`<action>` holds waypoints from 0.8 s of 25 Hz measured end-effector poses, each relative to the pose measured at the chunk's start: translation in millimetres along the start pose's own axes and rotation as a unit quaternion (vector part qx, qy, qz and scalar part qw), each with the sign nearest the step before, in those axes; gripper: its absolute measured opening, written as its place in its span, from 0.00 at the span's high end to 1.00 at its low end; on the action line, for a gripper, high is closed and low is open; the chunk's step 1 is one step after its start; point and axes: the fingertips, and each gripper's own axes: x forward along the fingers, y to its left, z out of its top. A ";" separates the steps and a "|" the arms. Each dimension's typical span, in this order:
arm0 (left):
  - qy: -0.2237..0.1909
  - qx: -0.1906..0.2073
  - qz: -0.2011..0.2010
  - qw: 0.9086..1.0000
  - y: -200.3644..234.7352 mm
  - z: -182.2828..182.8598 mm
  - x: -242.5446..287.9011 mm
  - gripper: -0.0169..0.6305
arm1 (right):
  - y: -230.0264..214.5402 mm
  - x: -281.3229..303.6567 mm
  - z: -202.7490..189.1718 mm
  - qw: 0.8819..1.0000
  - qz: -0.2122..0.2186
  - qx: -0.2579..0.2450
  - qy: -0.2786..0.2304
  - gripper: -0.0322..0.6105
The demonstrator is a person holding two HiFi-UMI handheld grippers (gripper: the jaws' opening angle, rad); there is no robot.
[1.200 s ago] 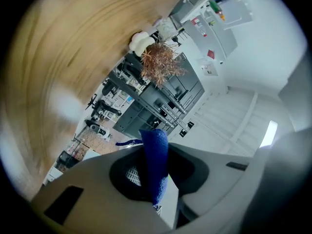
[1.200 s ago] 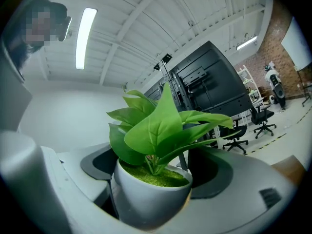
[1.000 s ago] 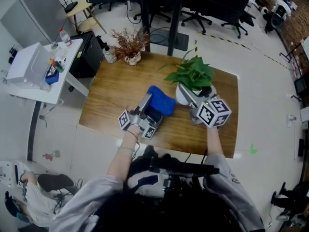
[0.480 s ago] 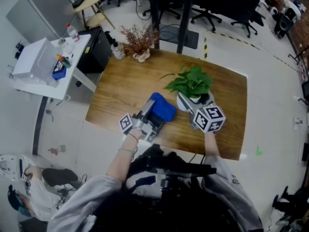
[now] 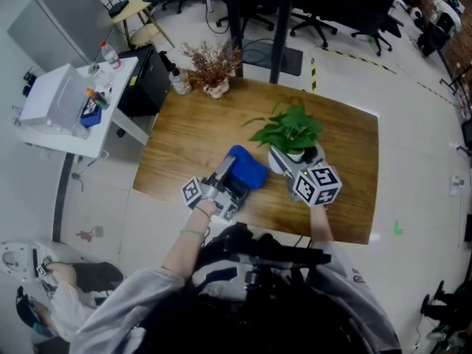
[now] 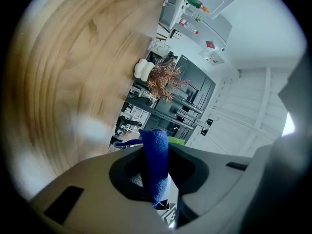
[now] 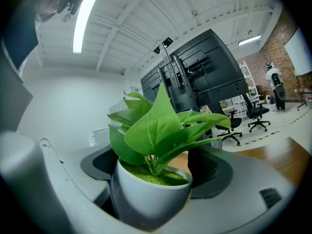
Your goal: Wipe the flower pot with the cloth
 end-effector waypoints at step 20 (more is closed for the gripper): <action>-0.040 -0.023 -0.009 0.999 2.3 10.7 -0.1 0.87 | -3.8 1.0 -0.5 1.000 -0.004 -0.015 0.011 0.25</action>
